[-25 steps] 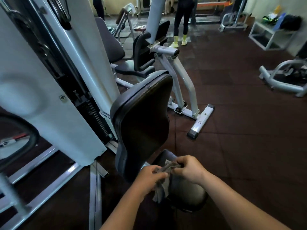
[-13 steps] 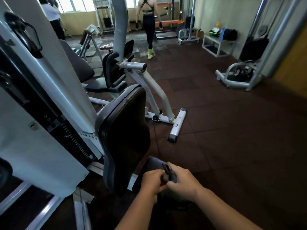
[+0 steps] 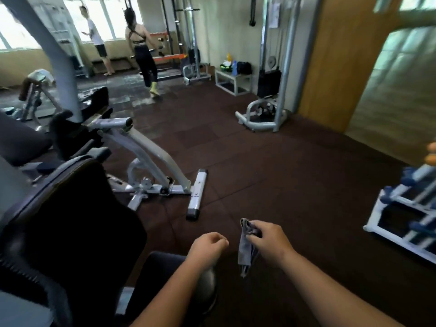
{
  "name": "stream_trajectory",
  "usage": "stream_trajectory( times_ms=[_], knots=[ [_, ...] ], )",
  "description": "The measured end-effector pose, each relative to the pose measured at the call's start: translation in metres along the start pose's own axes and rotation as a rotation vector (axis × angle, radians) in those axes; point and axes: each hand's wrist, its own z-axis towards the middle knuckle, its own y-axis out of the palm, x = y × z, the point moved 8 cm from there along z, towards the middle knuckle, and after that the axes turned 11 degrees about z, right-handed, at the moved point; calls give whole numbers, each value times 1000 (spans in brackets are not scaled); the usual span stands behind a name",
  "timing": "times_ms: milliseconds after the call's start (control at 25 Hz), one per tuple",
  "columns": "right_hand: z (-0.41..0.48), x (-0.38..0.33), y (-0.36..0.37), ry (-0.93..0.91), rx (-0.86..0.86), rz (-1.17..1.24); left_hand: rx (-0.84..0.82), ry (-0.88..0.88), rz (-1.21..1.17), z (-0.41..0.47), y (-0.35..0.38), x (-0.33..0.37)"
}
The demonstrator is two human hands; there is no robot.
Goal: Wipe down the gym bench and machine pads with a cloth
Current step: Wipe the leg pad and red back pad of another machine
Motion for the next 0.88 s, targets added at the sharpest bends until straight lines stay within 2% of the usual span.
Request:
stream_trajectory(
  times_ms=[80,200,440,640,880],
  knots=[
    [-14,24,-64,43,115,22,-56,126,232,17,35,58],
    [-52,63,-151,155,291,30,-151,339,458,35,93,146],
    [-198,134,-275,414,745,5,-327,851,740,14,229,304],
    [-355,155,-297,645,1105,60,-523,1233,849,-75,339,371],
    [-548,151,-271,860,1484,94,-685,1627,935,-229,450,396]
  ],
)
